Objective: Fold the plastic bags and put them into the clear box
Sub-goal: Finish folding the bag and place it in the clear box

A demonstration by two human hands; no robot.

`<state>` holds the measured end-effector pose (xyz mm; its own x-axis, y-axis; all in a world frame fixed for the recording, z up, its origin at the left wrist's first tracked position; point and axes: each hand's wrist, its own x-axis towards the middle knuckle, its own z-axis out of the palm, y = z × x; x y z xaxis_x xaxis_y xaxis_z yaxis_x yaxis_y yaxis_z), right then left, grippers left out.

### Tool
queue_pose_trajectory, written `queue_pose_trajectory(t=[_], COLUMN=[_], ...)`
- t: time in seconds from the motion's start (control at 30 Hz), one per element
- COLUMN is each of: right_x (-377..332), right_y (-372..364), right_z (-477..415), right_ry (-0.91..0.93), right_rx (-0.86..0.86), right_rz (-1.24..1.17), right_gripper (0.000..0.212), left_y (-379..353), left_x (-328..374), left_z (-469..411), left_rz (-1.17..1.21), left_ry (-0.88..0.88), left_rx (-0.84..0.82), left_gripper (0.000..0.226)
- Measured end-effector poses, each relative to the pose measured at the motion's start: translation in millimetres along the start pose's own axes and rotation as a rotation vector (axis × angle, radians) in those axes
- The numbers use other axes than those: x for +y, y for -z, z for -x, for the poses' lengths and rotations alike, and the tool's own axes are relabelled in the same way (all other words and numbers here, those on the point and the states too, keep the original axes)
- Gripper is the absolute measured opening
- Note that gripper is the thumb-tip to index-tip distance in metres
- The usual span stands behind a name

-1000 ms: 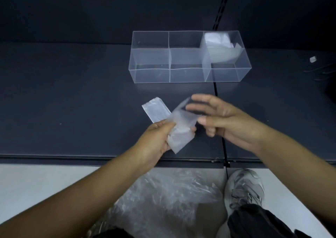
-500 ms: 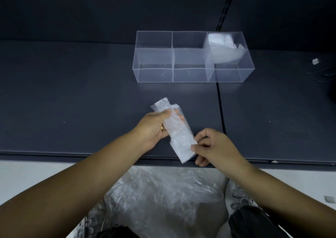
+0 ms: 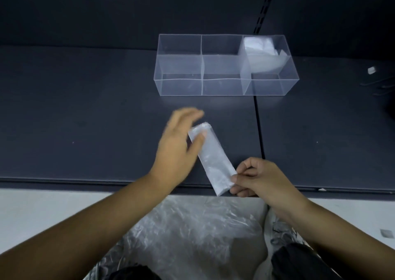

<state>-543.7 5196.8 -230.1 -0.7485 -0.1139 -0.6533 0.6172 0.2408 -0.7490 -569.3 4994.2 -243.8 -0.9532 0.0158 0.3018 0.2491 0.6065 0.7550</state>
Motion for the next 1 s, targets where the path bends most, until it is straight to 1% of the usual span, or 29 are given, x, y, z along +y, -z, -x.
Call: queue_pose_trajectory(t=[0.03, 0.1, 0.13, 0.17, 0.23, 0.3, 0.37, 0.4, 0.43, 0.5, 0.53, 0.57, 0.63, 0.67, 0.73, 0.77, 0.8, 0.87, 1.0], right_x=[-0.5, -1.5, -2.6, -3.9, -9.0, -19.2, -34.0, -41.6, -48.3, -55.6, -55.7, -53.7, -46.0, -40.7, -26.5, -19.7, -13.7, -3.5, 9.7], right_y=[0.3, 1.5, 1.9, 2.3, 3.8, 7.6, 13.3, 16.1, 18.4, 21.0, 20.7, 18.8, 9.0, 2.2, -12.7, -18.7, -22.9, -26.6, -22.3], right_z=[0.5, 1.3, 2.2, 3.7, 7.6, 13.1, 17.4, 17.2, 15.1, 5.9, -0.1, -6.4, -15.2, -17.5, -22.3, -24.3, -26.1, -29.6, -33.6], right_ry=[-0.007, -0.021, -0.035, -0.057, -0.123, -0.174, -0.146, -0.104, -0.040, 0.122, 0.200, 0.278, 0.492, 0.620, 0.860, 0.933, 0.962, 0.942, 0.883], right_rx=[0.001, -0.003, -0.014, -0.032, -0.087, -0.148, -0.181, -0.178, -0.153, -0.036, 0.036, 0.100, 0.155, 0.159, 0.143, 0.127, 0.113, 0.099, 0.124], right_rz=[-0.013, -0.036, -0.045, -0.065, -0.181, -0.338, -0.421, -0.416, -0.366, -0.164, -0.038, 0.086, 0.315, 0.435, 0.678, 0.798, 0.905, 1.038, 1.106], right_gripper=[0.016, 0.016, 0.015, 0.013, 0.008, 0.007, 0.017, 0.021, 0.021, 0.012, 0.013, 0.017, 0.023, 0.025, 0.028, 0.031, 0.033, 0.037, 0.048], left_y=[1.3, 0.4, -1.6, -3.5, -6.1, -7.9, -7.6, -6.4, -5.0, -5.8, -6.4, -7.1, -9.1, -9.8, -9.1, -8.4, -8.1, -7.1, -9.0], left_x=[2.5, 4.1, 1.7, -1.4, -2.8, -1.3, 0.5, 1.4, 1.6, -1.8, -3.7, -4.3, -5.1, -6.2, -7.0, -7.6, -8.5, -9.9, -11.7], left_z=[14.8, 39.3, 46.6, 49.9, 46.6, 39.4, 33.3, 30.3, 25.9, 12.6, 5.2, -2.0, -13.4, -17.2, -21.4, -22.8, -24.2, -26.9, -30.9], left_rz=[-0.028, -0.118, -0.172, -0.215, -0.249, -0.226, -0.184, -0.169, -0.159, -0.104, -0.015, 0.129, 0.398, 0.473, 0.562, 0.581, 0.584, 0.576, 0.579], left_ry=[-0.101, -0.193, -0.221, -0.242, -0.268, -0.287, -0.269, -0.216, -0.126, 0.084, 0.207, 0.340, 0.565, 0.637, 0.723, 0.745, 0.758, 0.784, 0.823], left_rx=[-0.138, -0.455, -0.557, -0.598, -0.547, -0.463, -0.410, -0.405, -0.408, -0.389, -0.378, -0.373, -0.359, -0.357, -0.367, -0.370, -0.370, -0.365, -0.307], left_gripper=[0.043, 0.067, 0.075, 0.077, 0.068, 0.050, 0.034, 0.032, 0.034, 0.043, 0.045, 0.041, 0.027, 0.024, 0.021, 0.020, 0.018, 0.017, 0.015])
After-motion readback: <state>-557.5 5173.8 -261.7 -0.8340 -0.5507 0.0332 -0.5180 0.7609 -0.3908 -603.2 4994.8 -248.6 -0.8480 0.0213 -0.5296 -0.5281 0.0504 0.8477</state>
